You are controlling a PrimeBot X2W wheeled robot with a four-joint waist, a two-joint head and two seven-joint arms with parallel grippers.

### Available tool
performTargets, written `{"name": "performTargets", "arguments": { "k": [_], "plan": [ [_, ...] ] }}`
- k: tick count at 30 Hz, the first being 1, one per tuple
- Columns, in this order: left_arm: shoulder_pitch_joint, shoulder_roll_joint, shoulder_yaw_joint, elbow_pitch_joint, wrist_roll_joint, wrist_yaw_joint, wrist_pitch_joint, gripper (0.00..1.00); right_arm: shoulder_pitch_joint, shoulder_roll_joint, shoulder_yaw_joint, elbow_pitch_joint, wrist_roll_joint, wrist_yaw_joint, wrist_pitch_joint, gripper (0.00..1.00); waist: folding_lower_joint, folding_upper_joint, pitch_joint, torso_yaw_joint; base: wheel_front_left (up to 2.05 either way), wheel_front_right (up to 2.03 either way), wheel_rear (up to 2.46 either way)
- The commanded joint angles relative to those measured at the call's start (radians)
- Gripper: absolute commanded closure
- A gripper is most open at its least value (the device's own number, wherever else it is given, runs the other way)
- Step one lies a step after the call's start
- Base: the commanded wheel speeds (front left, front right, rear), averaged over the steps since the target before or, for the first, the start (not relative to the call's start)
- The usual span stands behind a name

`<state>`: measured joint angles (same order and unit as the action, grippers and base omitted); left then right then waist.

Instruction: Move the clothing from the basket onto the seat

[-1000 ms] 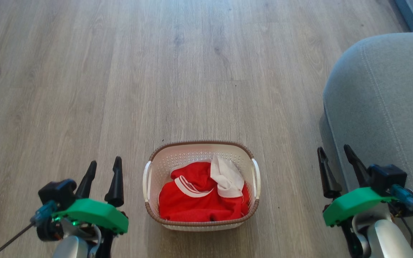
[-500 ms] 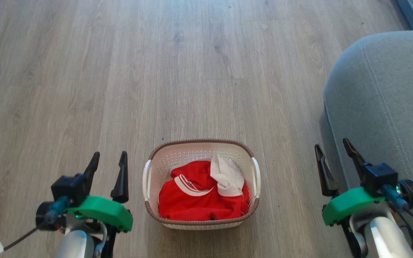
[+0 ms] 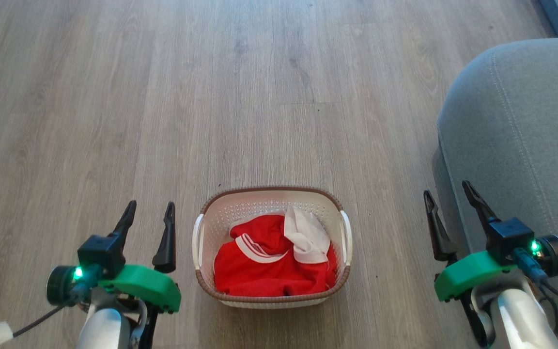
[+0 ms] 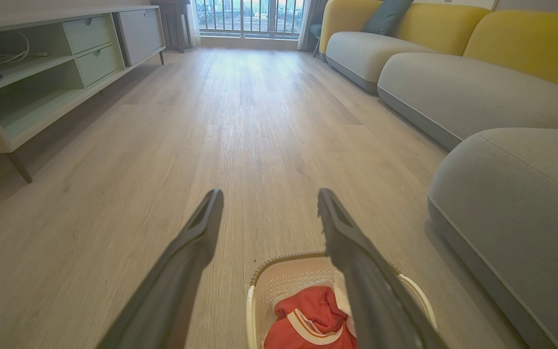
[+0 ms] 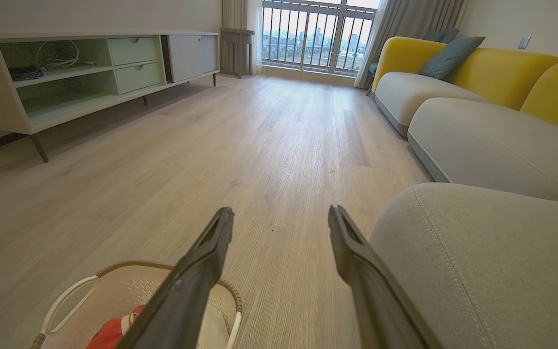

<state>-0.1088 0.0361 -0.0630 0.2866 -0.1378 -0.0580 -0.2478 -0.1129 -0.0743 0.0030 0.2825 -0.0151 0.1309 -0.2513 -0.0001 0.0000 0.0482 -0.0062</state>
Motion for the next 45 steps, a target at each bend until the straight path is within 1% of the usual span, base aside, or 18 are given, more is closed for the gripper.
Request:
{"name": "performTargets", "arguments": {
  "k": [1,10,17,28,32,39,40,45],
  "plan": [
    [-0.051,0.014,0.03,-0.034,0.008,0.005,-0.014,0.0,-0.04,-0.006,0.021,-0.03,0.007,0.0,-0.01,0.0,0.0001,0.0,0.001,0.0,0.0,0.0,0.0],
    [-0.051,0.014,0.032,-0.031,0.003,0.003,-0.014,0.0,-0.039,0.0,0.018,-0.023,0.046,0.0,-0.01,0.0,0.0001,0.0,0.001,-0.001,0.0,0.0,0.0],
    [-0.05,0.014,0.031,-0.034,0.001,0.005,-0.014,0.0,-0.041,0.0,0.019,-0.025,0.047,0.0,-0.01,0.0,0.0001,0.0,0.007,-0.003,0.0,0.0,0.0],
    [-0.068,0.014,0.026,-0.042,-0.001,0.003,-0.014,0.0,-0.066,0.004,0.011,-0.044,0.041,0.0,-0.01,0.0,0.0001,0.0,0.062,-0.015,0.0,0.0,0.0],
    [-0.092,0.014,0.019,-0.042,-0.002,-0.001,-0.014,0.0,-0.087,0.006,0.001,-0.063,0.037,0.0,-0.01,0.0,0.0001,0.0,0.12,-0.021,0.0,0.0,0.0],
    [-0.18,0.014,-0.007,-0.052,0.006,-0.012,-0.014,0.0,-0.168,0.013,-0.017,-0.118,0.032,0.0,-0.01,0.0,0.0001,0.0,0.309,-0.04,0.0,0.0,0.0],
    [-0.18,0.014,-0.007,-0.052,0.006,-0.012,-0.014,0.0,-0.168,0.013,-0.017,-0.118,0.032,0.0,-0.01,0.0,0.0001,0.0,0.309,-0.04,0.0,0.0,0.0],
    [-0.267,0.014,-0.018,-0.027,0.03,-0.02,-0.014,0.0,-0.248,0.02,-0.022,-0.178,0.036,0.0,-0.01,0.0,0.0001,0.0,0.477,-0.062,0.0,0.0,0.0]
  ]
}}
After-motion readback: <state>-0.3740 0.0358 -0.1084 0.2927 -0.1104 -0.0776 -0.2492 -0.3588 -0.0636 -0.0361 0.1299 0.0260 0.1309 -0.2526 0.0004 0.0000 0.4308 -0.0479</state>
